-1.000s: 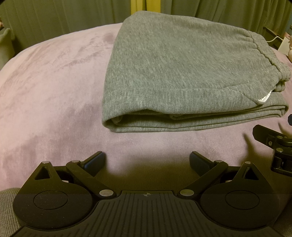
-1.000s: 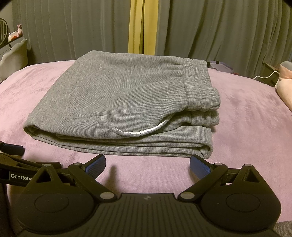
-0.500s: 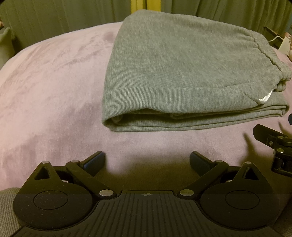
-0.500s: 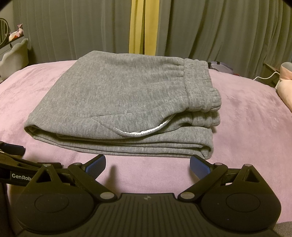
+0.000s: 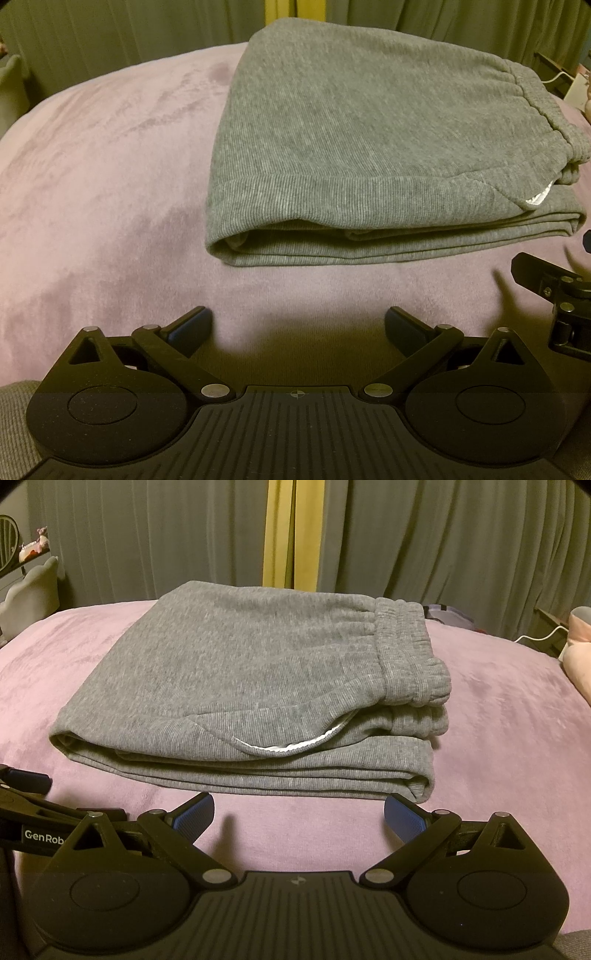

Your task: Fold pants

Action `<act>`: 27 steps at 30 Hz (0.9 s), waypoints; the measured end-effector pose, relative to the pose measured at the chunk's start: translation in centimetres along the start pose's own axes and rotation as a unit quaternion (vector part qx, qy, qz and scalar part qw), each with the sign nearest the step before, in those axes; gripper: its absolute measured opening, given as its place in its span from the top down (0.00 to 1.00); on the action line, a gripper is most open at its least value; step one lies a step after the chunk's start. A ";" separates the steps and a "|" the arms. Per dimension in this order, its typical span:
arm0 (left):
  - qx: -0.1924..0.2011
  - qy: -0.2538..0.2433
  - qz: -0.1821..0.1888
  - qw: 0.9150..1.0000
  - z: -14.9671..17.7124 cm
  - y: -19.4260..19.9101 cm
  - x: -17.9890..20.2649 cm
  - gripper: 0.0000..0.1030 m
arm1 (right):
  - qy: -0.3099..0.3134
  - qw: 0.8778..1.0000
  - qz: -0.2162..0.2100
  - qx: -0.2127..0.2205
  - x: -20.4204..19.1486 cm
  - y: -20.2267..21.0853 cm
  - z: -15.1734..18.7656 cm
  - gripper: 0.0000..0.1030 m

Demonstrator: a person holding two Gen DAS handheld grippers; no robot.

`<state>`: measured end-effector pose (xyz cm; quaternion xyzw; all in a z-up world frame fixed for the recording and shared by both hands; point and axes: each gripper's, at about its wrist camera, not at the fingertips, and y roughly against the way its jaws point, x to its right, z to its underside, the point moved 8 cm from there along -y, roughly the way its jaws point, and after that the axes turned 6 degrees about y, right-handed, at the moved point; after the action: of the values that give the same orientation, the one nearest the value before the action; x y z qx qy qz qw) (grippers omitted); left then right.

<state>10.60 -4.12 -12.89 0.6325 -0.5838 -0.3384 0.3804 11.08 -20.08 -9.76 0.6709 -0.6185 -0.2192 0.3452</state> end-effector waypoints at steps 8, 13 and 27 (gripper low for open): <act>-0.001 0.000 0.000 1.000 -0.2 -0.2 0.1 0.00 | 0.000 1.000 0.000 0.000 0.0 0.0 0.0 0.04; -0.001 0.000 0.000 1.000 -0.2 -0.2 0.0 0.00 | 0.000 1.000 0.000 0.000 -0.1 0.0 0.0 0.04; -0.004 -0.001 0.001 1.000 0.7 0.2 0.1 0.00 | -0.001 1.000 0.001 0.001 -0.1 0.0 0.0 0.04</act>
<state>9.93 -4.26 -13.04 0.6298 -0.5833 -0.3410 0.3831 11.03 -19.95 -9.74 0.6701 -0.6199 -0.2187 0.3447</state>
